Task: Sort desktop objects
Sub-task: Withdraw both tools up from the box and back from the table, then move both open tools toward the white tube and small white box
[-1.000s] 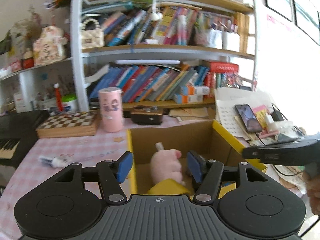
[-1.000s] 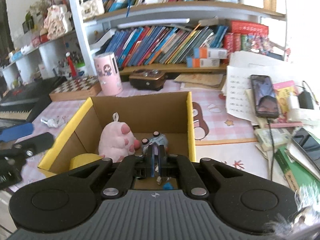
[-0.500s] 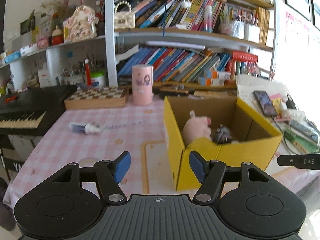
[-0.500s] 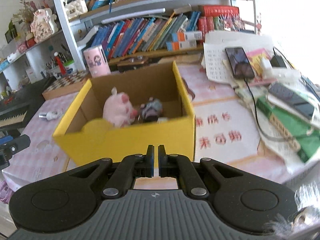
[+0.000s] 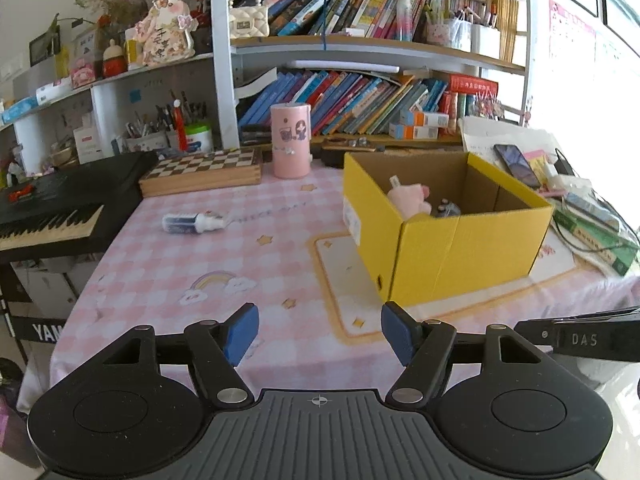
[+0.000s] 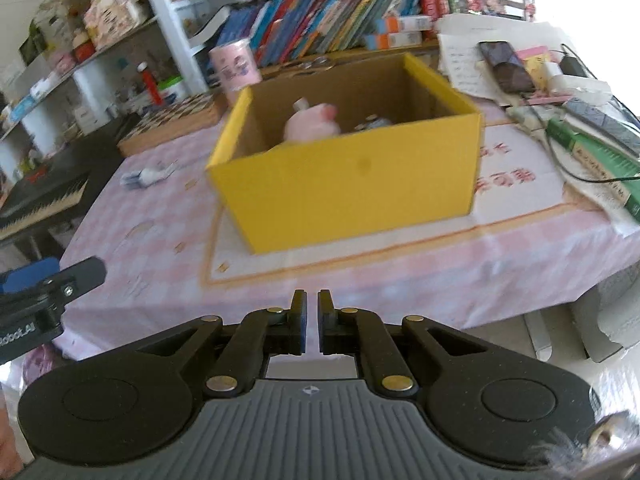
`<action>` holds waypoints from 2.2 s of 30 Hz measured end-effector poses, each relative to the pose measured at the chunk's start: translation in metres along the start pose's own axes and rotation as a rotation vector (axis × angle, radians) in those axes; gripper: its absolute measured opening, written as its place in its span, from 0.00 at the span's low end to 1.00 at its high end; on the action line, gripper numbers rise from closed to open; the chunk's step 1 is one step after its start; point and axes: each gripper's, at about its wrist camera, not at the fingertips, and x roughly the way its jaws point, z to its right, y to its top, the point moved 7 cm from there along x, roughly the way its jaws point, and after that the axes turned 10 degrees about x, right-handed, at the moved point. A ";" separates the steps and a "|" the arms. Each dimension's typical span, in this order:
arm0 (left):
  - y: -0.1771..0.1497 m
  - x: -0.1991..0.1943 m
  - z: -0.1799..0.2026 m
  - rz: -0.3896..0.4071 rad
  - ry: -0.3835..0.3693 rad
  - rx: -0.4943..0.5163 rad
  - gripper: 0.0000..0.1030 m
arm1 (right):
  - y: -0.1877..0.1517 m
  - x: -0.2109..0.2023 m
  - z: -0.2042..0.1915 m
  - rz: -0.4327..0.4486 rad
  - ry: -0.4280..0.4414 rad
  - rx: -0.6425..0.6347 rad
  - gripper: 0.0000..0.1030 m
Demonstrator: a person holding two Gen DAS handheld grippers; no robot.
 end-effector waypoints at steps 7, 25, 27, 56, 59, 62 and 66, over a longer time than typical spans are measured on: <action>-0.023 -0.017 -0.031 -0.024 0.003 0.000 0.68 | -0.029 -0.003 -0.040 -0.011 0.010 -0.042 0.16; -0.065 -0.040 -0.090 -0.073 0.058 -0.041 0.76 | -0.073 0.005 -0.115 -0.063 0.081 -0.153 0.28; -0.067 -0.043 -0.096 -0.068 0.070 -0.049 0.77 | -0.075 0.007 -0.123 -0.067 0.091 -0.171 0.29; -0.080 -0.053 -0.145 -0.049 0.102 -0.107 0.93 | -0.083 0.009 -0.179 -0.040 0.101 -0.269 0.71; -0.080 -0.052 -0.149 -0.049 0.106 -0.116 0.93 | -0.082 0.009 -0.183 -0.041 0.103 -0.272 0.71; -0.080 -0.051 -0.152 -0.047 0.115 -0.124 0.93 | -0.080 0.011 -0.188 -0.037 0.107 -0.286 0.71; -0.082 -0.048 -0.157 -0.056 0.126 -0.140 0.93 | -0.079 0.018 -0.193 -0.047 0.114 -0.299 0.71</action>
